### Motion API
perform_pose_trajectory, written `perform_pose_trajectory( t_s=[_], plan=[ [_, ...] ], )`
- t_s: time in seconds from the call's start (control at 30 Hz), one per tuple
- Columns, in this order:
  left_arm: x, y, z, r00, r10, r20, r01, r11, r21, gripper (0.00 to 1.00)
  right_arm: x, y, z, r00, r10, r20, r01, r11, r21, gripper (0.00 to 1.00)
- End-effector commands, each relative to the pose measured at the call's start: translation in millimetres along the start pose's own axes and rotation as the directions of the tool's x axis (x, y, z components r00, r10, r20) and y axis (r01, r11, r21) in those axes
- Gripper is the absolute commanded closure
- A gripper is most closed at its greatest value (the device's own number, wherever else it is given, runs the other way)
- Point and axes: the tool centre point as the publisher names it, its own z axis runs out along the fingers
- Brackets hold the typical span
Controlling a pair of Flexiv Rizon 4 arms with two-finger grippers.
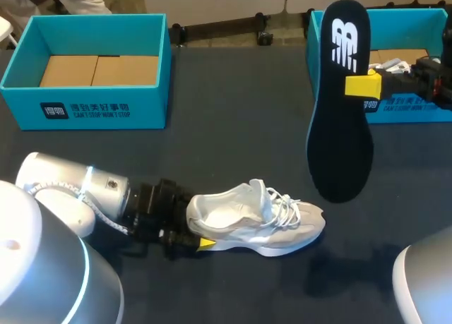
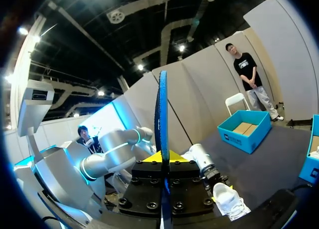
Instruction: Take the shoe out of the shoebox, open the shoe tongue, remove and reinsert the insole, then place the shoe into the shoebox
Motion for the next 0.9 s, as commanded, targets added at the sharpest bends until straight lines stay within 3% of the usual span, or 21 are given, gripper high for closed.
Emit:
perform_pose_trajectory(
  t_s=[0.03,0.63,0.9],
  plan=[
    [0.3,-1,-8,1.000,-0.001,-0.003,0.001,0.999,-0.035,0.00,-2.2,1.4,2,1.000,0.000,-0.003,0.000,1.000,0.003,1.00],
    [-15.0,12,-19,0.999,-0.018,0.033,0.025,0.976,-0.217,0.00,-2.2,1.4,2,1.000,0.000,-0.003,0.000,1.000,0.003,1.00],
    [-21.3,14,-21,0.999,-0.043,-0.007,0.039,0.961,-0.275,0.00,-2.2,1.4,2,1.000,0.000,-0.003,0.000,1.000,0.003,1.00]
  ],
)
